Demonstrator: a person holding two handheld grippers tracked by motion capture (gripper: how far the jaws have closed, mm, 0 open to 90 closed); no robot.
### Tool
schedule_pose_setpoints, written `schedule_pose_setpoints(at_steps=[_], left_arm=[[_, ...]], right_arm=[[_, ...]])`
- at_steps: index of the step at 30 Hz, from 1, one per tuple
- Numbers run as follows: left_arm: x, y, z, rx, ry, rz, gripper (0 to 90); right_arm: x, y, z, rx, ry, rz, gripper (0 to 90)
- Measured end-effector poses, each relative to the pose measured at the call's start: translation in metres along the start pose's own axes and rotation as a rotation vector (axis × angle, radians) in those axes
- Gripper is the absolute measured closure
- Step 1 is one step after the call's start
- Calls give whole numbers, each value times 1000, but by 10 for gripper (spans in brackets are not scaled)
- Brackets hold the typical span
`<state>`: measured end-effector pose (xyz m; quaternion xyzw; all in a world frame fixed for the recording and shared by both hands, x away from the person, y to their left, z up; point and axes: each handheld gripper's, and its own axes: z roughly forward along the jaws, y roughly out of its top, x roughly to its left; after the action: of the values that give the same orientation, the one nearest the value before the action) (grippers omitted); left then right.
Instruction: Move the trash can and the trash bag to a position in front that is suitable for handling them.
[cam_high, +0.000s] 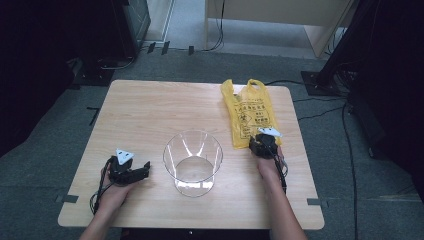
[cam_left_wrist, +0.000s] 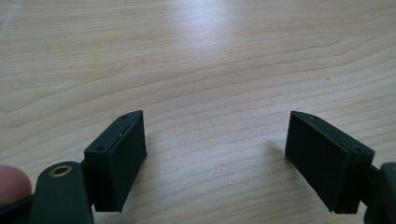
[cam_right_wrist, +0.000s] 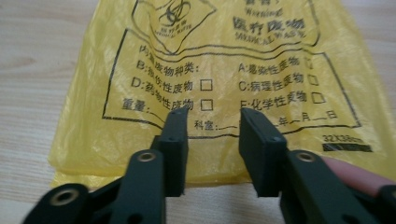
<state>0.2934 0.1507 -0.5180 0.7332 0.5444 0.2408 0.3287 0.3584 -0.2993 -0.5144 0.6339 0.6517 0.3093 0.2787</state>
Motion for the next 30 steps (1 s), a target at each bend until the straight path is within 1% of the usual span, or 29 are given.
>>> schedule_pose_setpoints(at_steps=[1,2,3,5,8,10,11,12,13,14,15,16,17,18,19,21,22,23,24,25,26,27,28,29,30], left_arm=[[-1,0,0,4,7,6,200],[-1,0,0,4,7,6,200],[-2,0,1,2,10,1,200],[-2,0,1,2,10,1,200],[-2,0,1,2,10,1,200],[-2,0,1,2,10,1,200],[-2,0,1,2,10,0,200],[-2,0,1,2,10,1,200],[-2,0,1,2,10,1,200],[-2,0,1,2,10,1,200],[-2,0,1,2,11,0,200],[-2,0,1,2,11,0,200],[-2,0,1,2,10,1,200],[-2,0,1,2,10,1,200],[-2,0,1,2,11,-1,200],[-2,1,1,0,12,-3,200],[-2,1,1,2,13,-2,200],[-2,1,2,2,13,-2,200],[-2,1,2,3,14,-2,200],[-2,1,2,3,14,-2,200],[-3,1,2,3,14,-3,200],[-3,1,2,5,14,-3,200],[-3,1,2,5,14,-3,200],[-2,1,2,5,14,-2,200],[-2,1,2,5,14,-2,200]], right_arm=[[1,-2,3,14,5,-8,716],[1,-2,3,14,5,-8,716],[1,-2,3,12,8,-19,767],[2,-3,1,16,7,-25,804],[3,-7,-2,7,2,-33,816],[6,-13,-8,3,-3,-41,799],[10,-22,-19,9,8,-27,794],[10,-22,-19,9,8,-27,794],[14,-30,-29,16,10,-40,792],[14,-30,-29,16,10,-40,792],[17,-41,-42,19,23,-50,781],[17,-41,-42,19,23,-50,781],[17,-46,-49,26,38,-51,753],[16,-52,-57,31,65,-50,684],[15,-54,-71,4,91,-61,602],[9,-47,-89,-61,115,-55,545],[9,-47,-89,-61,115,-55,545],[-2,-32,-99,-127,104,-46,512],[-5,-27,-99,-134,92,-39,512],[-5,-27,-99,-134,92,-39,512],[-11,-22,-96,-132,81,-27,512],[-20,-16,-82,-113,81,-8,509],[-20,-16,-82,-113,81,-8,509],[-24,-16,-64,-73,56,-24,510],[-24,-18,-55,-44,49,-27,511]])
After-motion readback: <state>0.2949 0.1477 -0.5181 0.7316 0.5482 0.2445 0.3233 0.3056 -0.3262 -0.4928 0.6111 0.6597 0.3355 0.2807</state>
